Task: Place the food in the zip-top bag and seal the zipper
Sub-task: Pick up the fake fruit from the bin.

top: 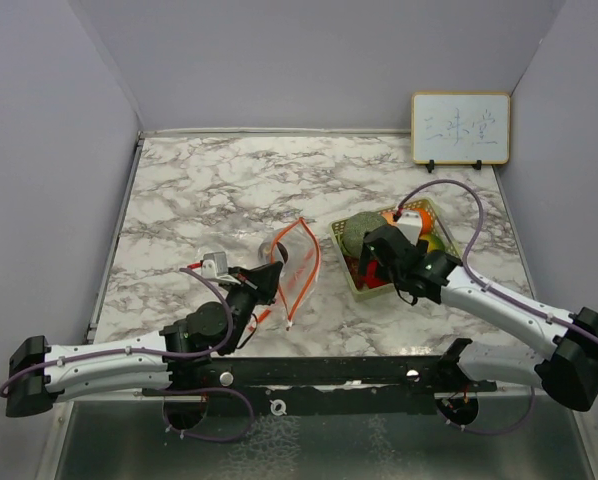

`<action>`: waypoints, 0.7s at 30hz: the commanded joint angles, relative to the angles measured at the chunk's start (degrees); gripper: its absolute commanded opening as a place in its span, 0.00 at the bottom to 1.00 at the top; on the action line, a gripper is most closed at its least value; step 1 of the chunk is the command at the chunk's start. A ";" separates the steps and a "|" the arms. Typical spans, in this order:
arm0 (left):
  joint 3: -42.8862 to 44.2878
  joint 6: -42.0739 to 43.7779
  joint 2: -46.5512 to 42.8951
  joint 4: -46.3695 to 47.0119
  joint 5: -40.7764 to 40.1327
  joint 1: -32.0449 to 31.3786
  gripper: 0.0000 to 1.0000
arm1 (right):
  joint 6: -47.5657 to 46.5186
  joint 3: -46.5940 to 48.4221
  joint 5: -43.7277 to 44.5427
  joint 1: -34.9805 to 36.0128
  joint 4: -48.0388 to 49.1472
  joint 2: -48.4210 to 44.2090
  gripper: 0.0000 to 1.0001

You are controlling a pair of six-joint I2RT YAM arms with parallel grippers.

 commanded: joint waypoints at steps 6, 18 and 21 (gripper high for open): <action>0.29 1.64 -1.17 0.27 0.15 0.34 0.00 | -6.16 -0.78 -6.52 -4.95 9.01 5.59 1.00; 0.45 3.12 -1.18 -0.12 -0.48 0.30 0.00 | -8.59 -4.42 -13.69 -9.06 18.45 13.21 1.00; 0.40 3.18 -1.13 -0.44 -0.85 0.31 0.00 | -8.40 -4.88 -14.11 -9.08 19.16 14.46 0.99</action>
